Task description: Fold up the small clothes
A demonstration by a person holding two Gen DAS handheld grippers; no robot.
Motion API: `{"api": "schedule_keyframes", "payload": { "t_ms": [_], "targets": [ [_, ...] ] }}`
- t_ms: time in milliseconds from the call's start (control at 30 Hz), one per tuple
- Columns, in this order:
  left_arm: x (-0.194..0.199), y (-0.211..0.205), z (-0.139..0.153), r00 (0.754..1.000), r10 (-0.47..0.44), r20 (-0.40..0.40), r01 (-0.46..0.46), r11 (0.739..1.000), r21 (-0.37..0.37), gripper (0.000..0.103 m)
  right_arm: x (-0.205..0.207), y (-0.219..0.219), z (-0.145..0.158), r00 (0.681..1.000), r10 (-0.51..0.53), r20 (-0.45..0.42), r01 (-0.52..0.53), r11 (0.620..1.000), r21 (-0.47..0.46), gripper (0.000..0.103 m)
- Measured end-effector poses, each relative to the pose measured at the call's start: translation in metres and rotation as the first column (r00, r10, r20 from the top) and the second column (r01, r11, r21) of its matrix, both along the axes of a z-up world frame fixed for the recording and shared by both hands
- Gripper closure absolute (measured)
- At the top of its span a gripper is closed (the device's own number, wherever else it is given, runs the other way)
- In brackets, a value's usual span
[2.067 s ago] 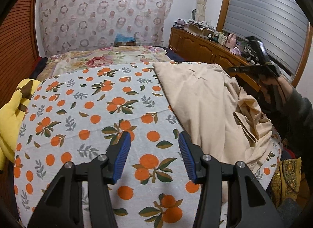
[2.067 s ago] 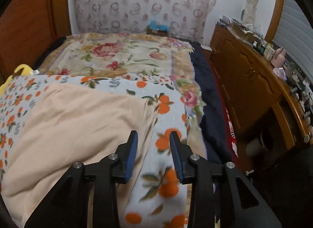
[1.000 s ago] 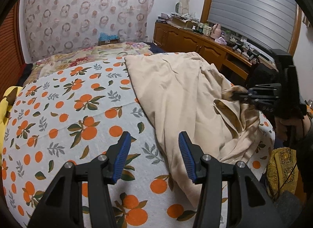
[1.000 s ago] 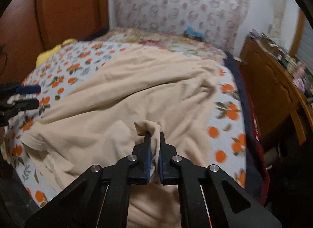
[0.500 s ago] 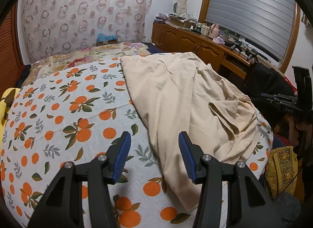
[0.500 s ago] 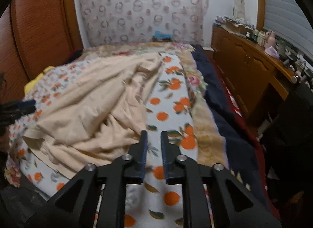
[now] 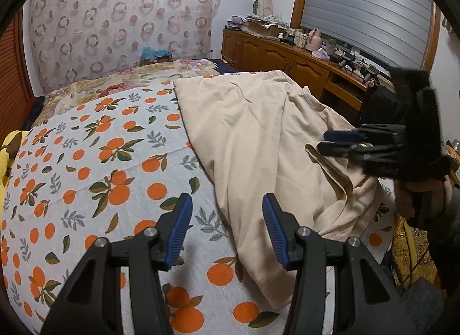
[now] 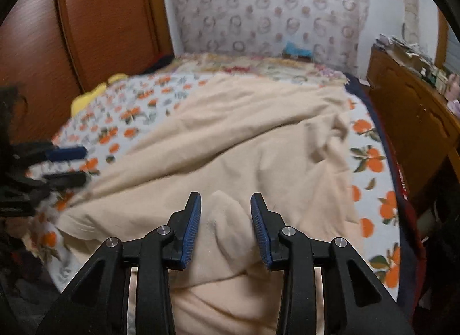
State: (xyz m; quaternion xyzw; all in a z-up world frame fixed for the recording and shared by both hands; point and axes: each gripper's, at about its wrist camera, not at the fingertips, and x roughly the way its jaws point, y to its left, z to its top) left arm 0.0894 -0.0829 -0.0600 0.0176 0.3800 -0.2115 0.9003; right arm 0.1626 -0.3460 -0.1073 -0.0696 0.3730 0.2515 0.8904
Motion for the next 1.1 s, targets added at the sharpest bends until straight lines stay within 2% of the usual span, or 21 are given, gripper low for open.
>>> {"api": "schedule_keyframes", "payload": {
  "t_ms": [100,167,233,533,700,867,1000,1100],
  "targets": [
    [-0.001,0.002,-0.002,1.0,0.004,-0.004,-0.004,1.0,-0.006,0.053,0.004,0.004,-0.013,1.0,-0.006,-0.028,0.005,0.999,-0.049,0.069],
    [0.0,0.004,-0.002,1.0,0.006,-0.006,-0.006,1.0,-0.01,0.053,-0.001,-0.001,-0.015,1.0,0.011,-0.025,-0.012,0.999,-0.042,0.092],
    [-0.001,0.005,-0.003,1.0,0.005,-0.008,-0.005,1.0,-0.014,0.053,-0.011,-0.009,-0.011,1.0,0.018,-0.003,-0.018,1.0,-0.023,0.1],
    [-0.006,0.002,0.002,1.0,-0.008,-0.001,0.007,1.0,-0.019,0.053,-0.068,-0.082,0.033,0.989,-0.101,0.11,0.088,0.989,0.116,0.101],
    [-0.008,-0.004,0.002,1.0,-0.024,-0.008,0.024,0.999,-0.024,0.053,-0.082,-0.102,0.03,0.987,-0.135,0.09,0.127,0.988,0.092,0.101],
    [-0.008,-0.009,-0.003,0.999,-0.035,-0.023,0.034,0.999,-0.013,0.053,-0.081,-0.109,0.016,0.985,-0.166,0.051,0.162,0.984,0.076,0.096],
    [-0.008,-0.012,-0.01,0.998,-0.037,-0.046,0.037,0.999,0.001,0.053,-0.079,-0.113,0.025,0.977,-0.196,0.081,0.187,0.976,0.111,0.07],
    [-0.007,-0.014,-0.016,0.997,-0.04,-0.059,0.04,0.999,0.006,0.053,-0.079,-0.111,0.033,0.973,-0.201,0.114,0.188,0.975,0.116,0.058]
  ]
}}
